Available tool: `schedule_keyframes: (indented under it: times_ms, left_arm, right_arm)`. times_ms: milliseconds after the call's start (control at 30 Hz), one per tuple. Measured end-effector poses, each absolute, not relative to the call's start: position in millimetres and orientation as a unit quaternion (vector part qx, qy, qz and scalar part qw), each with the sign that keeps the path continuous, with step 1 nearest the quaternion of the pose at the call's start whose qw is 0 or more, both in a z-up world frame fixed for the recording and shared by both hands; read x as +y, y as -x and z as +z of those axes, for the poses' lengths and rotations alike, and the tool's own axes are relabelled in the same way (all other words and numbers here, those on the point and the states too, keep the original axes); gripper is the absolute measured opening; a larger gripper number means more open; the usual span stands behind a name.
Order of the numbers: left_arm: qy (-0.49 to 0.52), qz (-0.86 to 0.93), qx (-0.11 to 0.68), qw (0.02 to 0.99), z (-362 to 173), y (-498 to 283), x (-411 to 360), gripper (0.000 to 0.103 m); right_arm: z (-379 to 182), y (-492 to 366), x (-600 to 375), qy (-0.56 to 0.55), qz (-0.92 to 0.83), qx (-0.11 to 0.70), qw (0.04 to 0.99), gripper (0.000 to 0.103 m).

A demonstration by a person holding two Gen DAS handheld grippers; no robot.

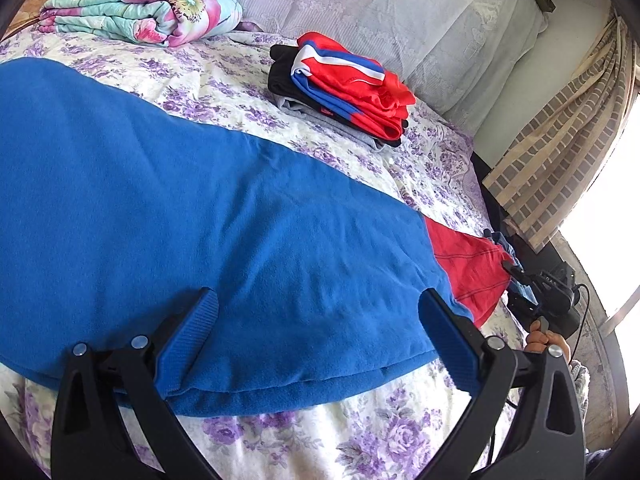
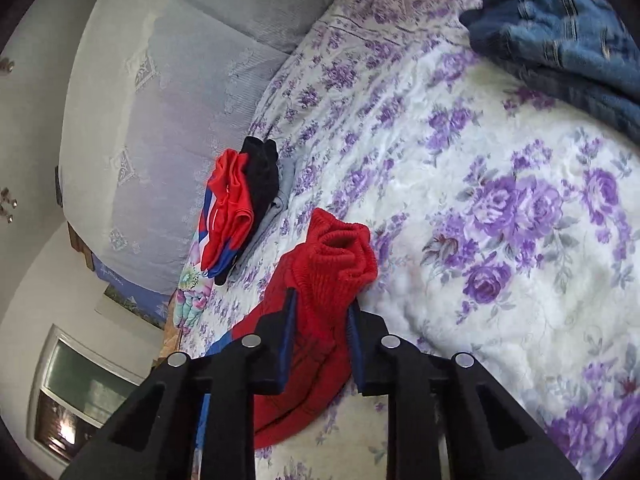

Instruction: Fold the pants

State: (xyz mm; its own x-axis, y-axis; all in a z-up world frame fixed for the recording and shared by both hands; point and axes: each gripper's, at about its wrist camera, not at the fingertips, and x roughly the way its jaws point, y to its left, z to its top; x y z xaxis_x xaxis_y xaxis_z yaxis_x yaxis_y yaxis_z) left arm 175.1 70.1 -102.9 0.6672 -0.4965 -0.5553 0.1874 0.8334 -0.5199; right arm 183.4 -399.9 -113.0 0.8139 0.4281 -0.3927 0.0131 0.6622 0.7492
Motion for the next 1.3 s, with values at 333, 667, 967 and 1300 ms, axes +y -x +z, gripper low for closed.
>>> schedule_keyframes:
  times_ms: [333,667,967,1300]
  left_arm:
    - [0.278,-0.172,0.32,0.889,-95.3,-150.9,105.4,0.098]
    - [0.301,-0.045,0.258,0.917,-73.1,-94.1,200.7,0.098]
    - [0.322,-0.002,0.253,0.912,-92.2,-92.6,240.3,0.098]
    - [0.27,0.031,0.256,0.928,-100.3,-99.1,230.7,0.098]
  right_arm:
    - [-2.6,-170.0,-285.0,-0.176,0.145,0.222,0.948,0.022]
    - [-2.0,-193.7,-107.0,-0.017,0.238,0.255,0.937,0.015]
    - [-91.2,-204.3,-19.2,0.095,0.274,0.366,0.884,0.018]
    - [-28.8,-194.0,-69.9,-0.012,0.289,0.305,0.907,0.043]
